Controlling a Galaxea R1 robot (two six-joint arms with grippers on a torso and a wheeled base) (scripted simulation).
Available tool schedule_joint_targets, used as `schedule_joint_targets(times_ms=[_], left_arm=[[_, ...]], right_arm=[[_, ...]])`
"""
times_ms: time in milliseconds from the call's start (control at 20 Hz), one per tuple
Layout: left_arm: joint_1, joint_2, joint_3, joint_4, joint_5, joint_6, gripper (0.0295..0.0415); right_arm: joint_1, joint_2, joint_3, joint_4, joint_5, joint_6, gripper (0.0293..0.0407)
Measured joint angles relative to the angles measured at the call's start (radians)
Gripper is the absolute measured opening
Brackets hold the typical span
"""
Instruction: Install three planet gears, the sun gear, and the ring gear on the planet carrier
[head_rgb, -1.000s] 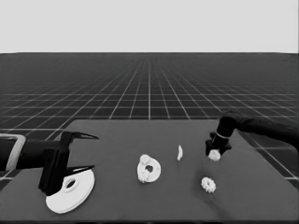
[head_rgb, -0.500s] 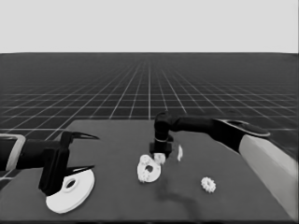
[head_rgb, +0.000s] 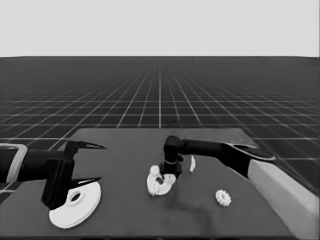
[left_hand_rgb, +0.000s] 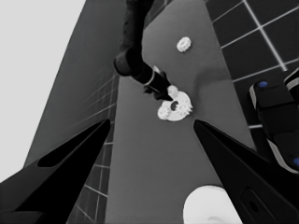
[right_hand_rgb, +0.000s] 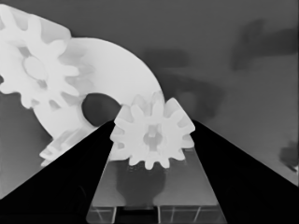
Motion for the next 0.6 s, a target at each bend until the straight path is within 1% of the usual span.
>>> schedule_joint_targets(times_ms=[100, 150, 200, 250, 350, 600], left_arm=[[0.0, 0.0, 0.0, 0.0, 0.0, 0.0, 0.0385], [0.0, 0.0, 0.0, 0.0, 0.0, 0.0, 0.0385], [0.0, 0.0, 0.0, 0.0, 0.0, 0.0, 0.0385], [0.0, 0.0, 0.0, 0.0, 0.0, 0.0, 0.0385], [0.0, 0.0, 0.0, 0.0, 0.0, 0.0, 0.0385], [0.0, 0.0, 0.0, 0.0, 0.0, 0.0, 0.0385]], right_arm=[[-0.001, 0.0, -0.001, -0.001, 0.001, -0.001, 0.0313], [-0.001, 0.0, -0.002, -0.002, 0.001, -0.001, 0.0345], [-0.002, 0.001, -0.002, -0.002, 0.001, -0.001, 0.0372], [-0.002, 0.001, -0.002, -0.002, 0.001, -0.001, 0.0381], [-0.002, 0.001, -0.002, -0.002, 0.001, -0.001, 0.0384], [-0.002, 0.001, -0.002, -0.002, 0.001, -0.001, 0.0385]])
